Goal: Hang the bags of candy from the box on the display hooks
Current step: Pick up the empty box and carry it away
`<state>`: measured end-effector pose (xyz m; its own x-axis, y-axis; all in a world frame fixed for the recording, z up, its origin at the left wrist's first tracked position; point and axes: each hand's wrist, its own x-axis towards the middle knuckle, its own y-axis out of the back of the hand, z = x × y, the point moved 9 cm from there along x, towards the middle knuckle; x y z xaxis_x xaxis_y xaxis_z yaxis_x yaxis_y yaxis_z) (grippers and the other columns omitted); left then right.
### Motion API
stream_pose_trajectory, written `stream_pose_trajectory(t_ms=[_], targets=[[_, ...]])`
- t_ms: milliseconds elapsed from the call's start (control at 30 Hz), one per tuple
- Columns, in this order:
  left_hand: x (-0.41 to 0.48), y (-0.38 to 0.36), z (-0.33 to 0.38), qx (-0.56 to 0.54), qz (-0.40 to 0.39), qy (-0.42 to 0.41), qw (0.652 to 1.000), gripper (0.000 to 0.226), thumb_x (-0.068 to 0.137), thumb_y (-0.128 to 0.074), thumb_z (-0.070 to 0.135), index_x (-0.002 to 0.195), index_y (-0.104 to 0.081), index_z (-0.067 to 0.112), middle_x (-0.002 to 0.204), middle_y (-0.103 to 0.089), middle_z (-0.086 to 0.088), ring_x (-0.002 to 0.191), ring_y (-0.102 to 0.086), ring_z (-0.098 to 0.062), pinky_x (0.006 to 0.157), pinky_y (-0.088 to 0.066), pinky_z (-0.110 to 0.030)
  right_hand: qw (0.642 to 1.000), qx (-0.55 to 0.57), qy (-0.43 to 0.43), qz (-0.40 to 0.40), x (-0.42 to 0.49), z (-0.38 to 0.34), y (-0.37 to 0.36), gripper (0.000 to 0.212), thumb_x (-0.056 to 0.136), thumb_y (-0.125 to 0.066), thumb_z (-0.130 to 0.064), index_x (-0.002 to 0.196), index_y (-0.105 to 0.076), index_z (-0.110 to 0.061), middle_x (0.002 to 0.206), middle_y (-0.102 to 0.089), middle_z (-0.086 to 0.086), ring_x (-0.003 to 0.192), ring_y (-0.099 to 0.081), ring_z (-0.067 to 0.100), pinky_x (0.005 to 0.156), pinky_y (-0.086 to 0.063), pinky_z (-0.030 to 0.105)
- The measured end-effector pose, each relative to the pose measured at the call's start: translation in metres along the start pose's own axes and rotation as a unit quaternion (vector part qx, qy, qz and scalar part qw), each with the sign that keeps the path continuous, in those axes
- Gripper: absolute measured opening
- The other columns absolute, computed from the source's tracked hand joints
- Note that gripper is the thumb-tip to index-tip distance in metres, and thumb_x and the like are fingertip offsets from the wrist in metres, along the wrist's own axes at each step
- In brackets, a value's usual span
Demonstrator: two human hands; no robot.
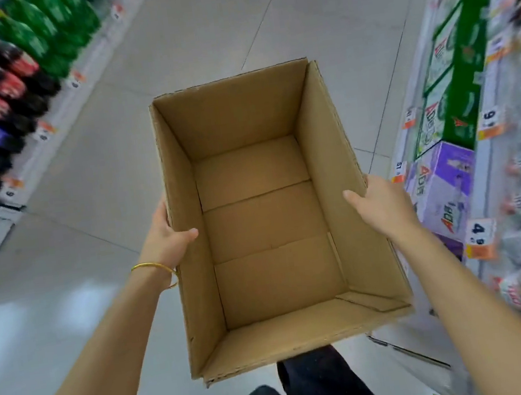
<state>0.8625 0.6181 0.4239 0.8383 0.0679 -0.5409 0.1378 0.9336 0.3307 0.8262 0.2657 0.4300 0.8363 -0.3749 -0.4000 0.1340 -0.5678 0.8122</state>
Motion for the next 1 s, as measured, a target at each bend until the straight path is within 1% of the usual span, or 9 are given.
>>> stream_pose_trajectory(t_ms=[167, 267, 367, 567, 667, 800, 867, 933, 1000], targets=[[0.137, -0.018, 0.149, 0.039, -0.055, -0.054, 0.996, 0.071, 0.083, -0.06, -0.003, 0.141, -0.032, 0.028, 0.134, -0.051, -0.006, 0.12, -0.052, -0.027, 0.101, -0.043, -0.05, 0.998, 0.026, -0.024, 0.05, 0.135, -0.048, 0.077, 0.033, 0.091, -0.054, -0.034, 0.11, -0.058, -0.007, 0.101, -0.064, 0.016, 0.099, -0.057, 0.036, 0.074, -0.041, 0.034], [0.228, -0.039, 0.229, 0.045, -0.085, -0.069, 0.993, 0.073, 0.082, -0.061, 0.001, 0.141, -0.029, 0.032, 0.136, -0.05, -0.002, 0.123, -0.05, -0.026, 0.103, -0.04, -0.05, 0.996, 0.034, -0.037, 0.068, 0.233, -0.073, 0.115, 0.041, 0.091, -0.054, -0.036, 0.118, -0.056, -0.006, 0.107, -0.064, 0.017, 0.101, -0.057, 0.036, 0.08, -0.045, 0.037], [0.329, -0.075, 0.312, 0.052, -0.118, -0.084, 0.988, 0.075, 0.081, -0.061, 0.001, 0.141, -0.029, 0.034, 0.138, -0.048, -0.001, 0.125, -0.048, -0.027, 0.104, -0.039, -0.051, 0.993, 0.04, -0.064, 0.085, 0.335, -0.093, 0.158, 0.045, 0.092, -0.053, -0.037, 0.125, -0.053, -0.006, 0.108, -0.065, 0.015, 0.099, -0.058, 0.033, 0.08, -0.047, 0.036], [0.494, -0.179, 0.506, 0.116, -0.169, -0.118, 0.972, 0.073, 0.086, -0.056, -0.004, 0.144, -0.023, 0.027, 0.137, -0.041, 0.009, 0.125, -0.042, -0.015, 0.107, -0.034, -0.036, 0.982, 0.058, -0.136, 0.119, 0.519, -0.103, 0.269, 0.045, 0.092, -0.052, -0.037, 0.124, -0.053, -0.005, 0.111, -0.064, 0.016, 0.1, -0.058, 0.033, 0.077, -0.045, 0.034], [0.586, -0.252, 0.595, 0.142, -0.209, -0.131, 0.959, 0.077, 0.085, -0.058, -0.002, 0.145, -0.022, 0.03, 0.143, -0.04, 0.004, 0.128, -0.044, -0.023, 0.106, -0.038, -0.046, 0.974, 0.06, -0.172, 0.135, 0.616, -0.088, 0.322, 0.041, 0.092, -0.053, -0.036, 0.117, -0.056, -0.004, 0.105, -0.064, 0.016, 0.096, -0.058, 0.032, 0.072, -0.042, 0.033], [0.696, -0.339, 0.709, 0.16, -0.205, -0.141, 0.955, 0.08, 0.087, -0.056, -0.003, 0.147, -0.015, 0.029, 0.15, -0.029, 0.002, 0.134, -0.036, -0.024, 0.109, -0.034, -0.046, 0.969, 0.085, -0.181, 0.143, 0.768, -0.083, 0.396, 0.044, 0.092, -0.052, -0.036, 0.121, -0.054, -0.004, 0.109, -0.063, 0.017, 0.102, -0.057, 0.035, 0.078, -0.045, 0.036], [0.749, -0.371, 0.769, 0.16, -0.208, -0.134, 0.956, 0.079, 0.087, -0.057, -0.002, 0.146, -0.016, 0.031, 0.142, -0.039, 0.001, 0.127, -0.045, -0.028, 0.105, -0.039, -0.047, 0.968, 0.084, -0.187, 0.143, 0.84, -0.091, 0.441, 0.046, 0.093, -0.052, -0.035, 0.123, -0.051, 0.0, 0.108, -0.062, 0.02, 0.103, -0.056, 0.036, 0.076, -0.042, 0.035], [0.801, -0.398, 0.825, 0.155, -0.209, -0.121, 0.958, 0.077, 0.087, -0.056, -0.003, 0.145, -0.019, 0.032, 0.133, -0.047, 0.002, 0.118, -0.052, -0.03, 0.101, -0.043, -0.048, 0.971, 0.065, -0.185, 0.139, 0.91, -0.101, 0.486, 0.049, 0.094, -0.051, -0.036, 0.126, -0.048, 0.001, 0.115, -0.059, 0.021, 0.107, -0.055, 0.036, 0.077, -0.042, 0.035], [0.855, -0.428, 0.88, 0.133, -0.21, -0.116, 0.962, 0.077, 0.087, -0.055, -0.004, 0.145, -0.019, 0.032, 0.14, -0.044, -0.002, 0.119, -0.052, -0.03, 0.099, -0.044, -0.05, 0.974, 0.07, -0.167, 0.135, 0.99, -0.11, 0.527, 0.052, 0.093, -0.051, -0.037, 0.13, -0.047, -0.001, 0.121, -0.058, 0.02, 0.111, -0.054, 0.036, 0.083, -0.044, 0.036]])
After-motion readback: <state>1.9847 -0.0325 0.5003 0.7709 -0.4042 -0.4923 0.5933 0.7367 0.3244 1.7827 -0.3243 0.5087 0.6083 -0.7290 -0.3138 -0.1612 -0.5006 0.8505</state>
